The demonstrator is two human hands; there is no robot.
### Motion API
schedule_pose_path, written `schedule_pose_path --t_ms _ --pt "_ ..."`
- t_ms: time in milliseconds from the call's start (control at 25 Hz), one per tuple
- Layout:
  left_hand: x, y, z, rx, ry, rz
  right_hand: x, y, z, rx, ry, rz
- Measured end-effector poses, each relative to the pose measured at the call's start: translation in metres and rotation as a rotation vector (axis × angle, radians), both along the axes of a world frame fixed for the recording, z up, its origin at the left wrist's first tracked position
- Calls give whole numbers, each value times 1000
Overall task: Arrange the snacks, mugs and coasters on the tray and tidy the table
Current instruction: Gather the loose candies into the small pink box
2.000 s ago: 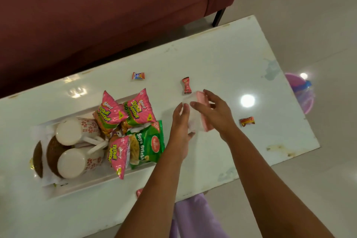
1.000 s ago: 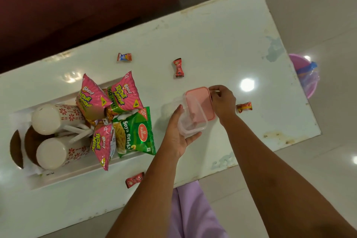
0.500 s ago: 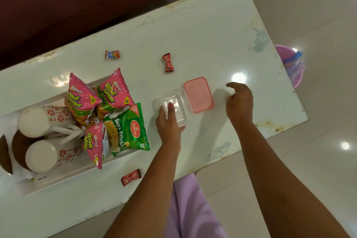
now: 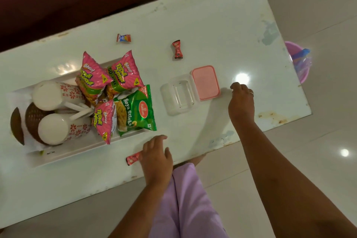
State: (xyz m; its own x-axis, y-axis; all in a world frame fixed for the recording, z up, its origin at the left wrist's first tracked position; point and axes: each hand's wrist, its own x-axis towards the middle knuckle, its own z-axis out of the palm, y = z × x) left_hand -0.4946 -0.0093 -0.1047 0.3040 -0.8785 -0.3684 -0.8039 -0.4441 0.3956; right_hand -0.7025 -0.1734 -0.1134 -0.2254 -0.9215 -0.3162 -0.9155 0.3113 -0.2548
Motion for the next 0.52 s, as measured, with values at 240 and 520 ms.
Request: schedule_pose_path --t_ms 240,520 --pt "66 28 -16 118 -112 -33 64 4 30 -291 -429 17" --pt "62 -7 -7 60 63 -68 100 12 14 -19 -427 214"
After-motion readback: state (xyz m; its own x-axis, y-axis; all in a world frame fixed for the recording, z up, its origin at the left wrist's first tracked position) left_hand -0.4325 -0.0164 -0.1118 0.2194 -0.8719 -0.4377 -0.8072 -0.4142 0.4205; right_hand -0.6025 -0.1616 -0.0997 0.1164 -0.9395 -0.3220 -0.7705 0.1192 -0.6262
